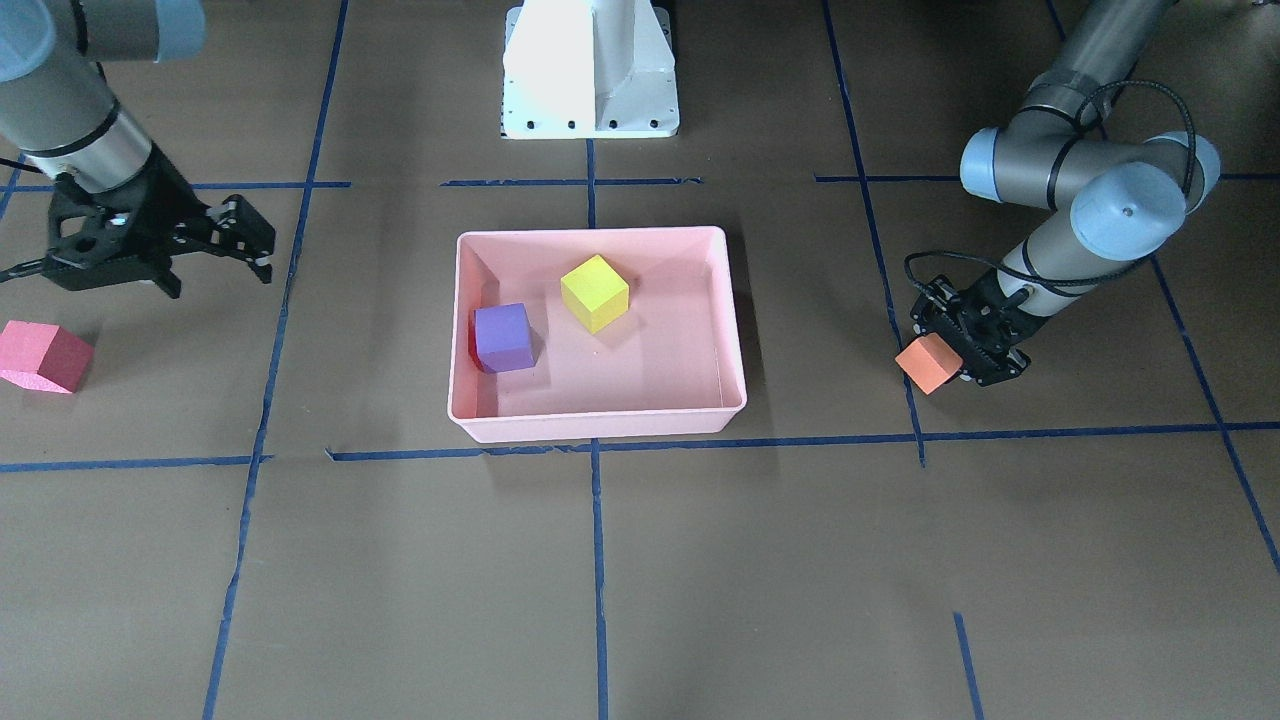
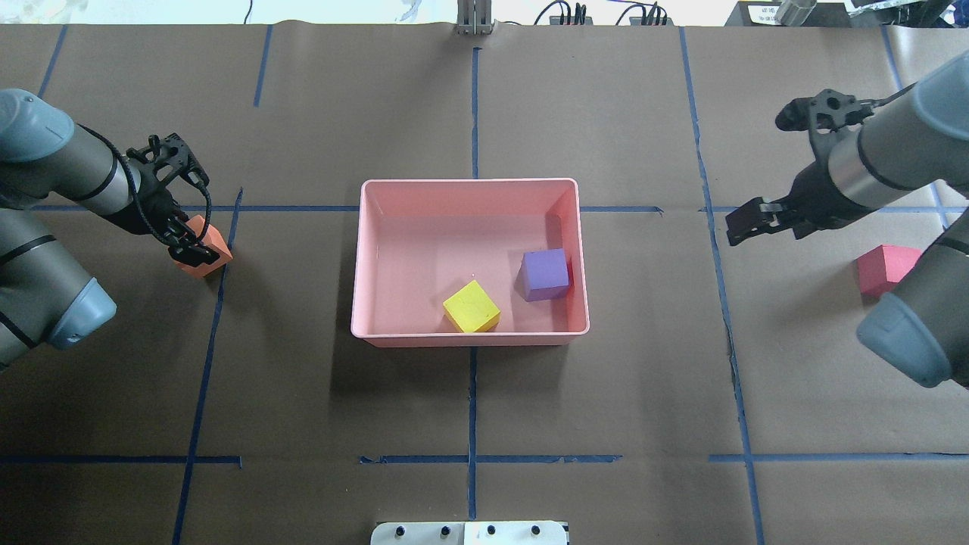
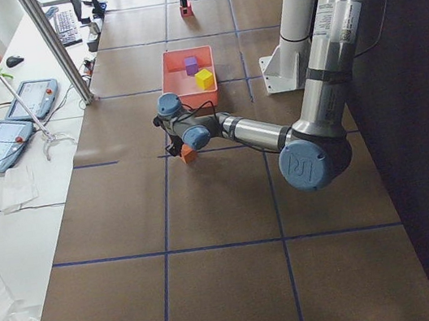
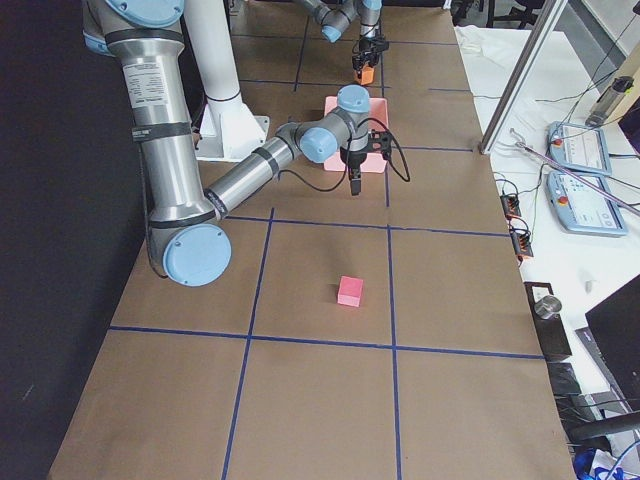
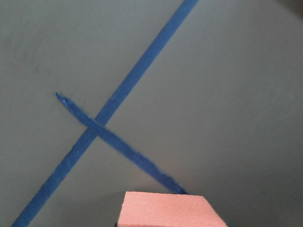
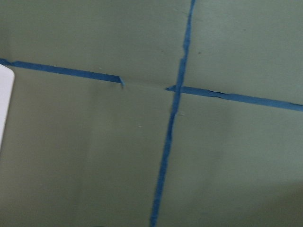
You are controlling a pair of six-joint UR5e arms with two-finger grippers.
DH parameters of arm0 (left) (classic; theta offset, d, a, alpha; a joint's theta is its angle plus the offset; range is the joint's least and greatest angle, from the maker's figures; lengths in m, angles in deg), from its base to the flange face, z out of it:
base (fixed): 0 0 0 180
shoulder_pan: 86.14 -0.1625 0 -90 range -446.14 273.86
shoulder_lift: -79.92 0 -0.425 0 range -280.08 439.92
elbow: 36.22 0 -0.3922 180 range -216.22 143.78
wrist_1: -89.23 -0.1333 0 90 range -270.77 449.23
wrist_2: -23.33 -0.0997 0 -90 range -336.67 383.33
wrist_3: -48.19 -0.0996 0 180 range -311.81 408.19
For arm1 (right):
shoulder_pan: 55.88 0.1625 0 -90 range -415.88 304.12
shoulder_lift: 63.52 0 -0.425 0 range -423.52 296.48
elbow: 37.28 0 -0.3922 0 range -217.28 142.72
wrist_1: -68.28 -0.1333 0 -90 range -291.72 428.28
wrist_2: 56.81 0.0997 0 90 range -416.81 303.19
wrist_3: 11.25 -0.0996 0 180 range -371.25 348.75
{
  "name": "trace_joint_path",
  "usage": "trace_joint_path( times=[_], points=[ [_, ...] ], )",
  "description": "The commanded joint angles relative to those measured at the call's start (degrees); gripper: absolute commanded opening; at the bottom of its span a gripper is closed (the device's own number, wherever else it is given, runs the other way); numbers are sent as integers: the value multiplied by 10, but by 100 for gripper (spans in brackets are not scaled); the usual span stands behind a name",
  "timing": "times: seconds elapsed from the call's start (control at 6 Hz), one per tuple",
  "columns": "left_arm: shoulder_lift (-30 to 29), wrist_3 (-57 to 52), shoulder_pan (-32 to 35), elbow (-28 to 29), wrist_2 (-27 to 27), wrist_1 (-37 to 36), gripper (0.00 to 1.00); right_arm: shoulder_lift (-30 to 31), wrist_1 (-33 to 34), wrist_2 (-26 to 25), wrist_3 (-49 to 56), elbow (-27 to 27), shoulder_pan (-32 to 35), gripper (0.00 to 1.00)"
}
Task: Place blocks into pink bin with both arms
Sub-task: 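Carry orange cube into bin with left gripper while right returns to pink cube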
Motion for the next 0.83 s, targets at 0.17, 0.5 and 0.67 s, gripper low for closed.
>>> trace_joint_path(
  times=[0.17,0.5,0.67],
  points=[
    [-110,357,-23,-85,-3,-5,33,61,1,60,293,76,139,100],
    [-183,489,-85,-79,-52,-8,34,61,0,63,417,134,165,100],
    [-194,506,-131,-72,-125,-8,37,66,-3,63,414,145,165,100]
  ],
)
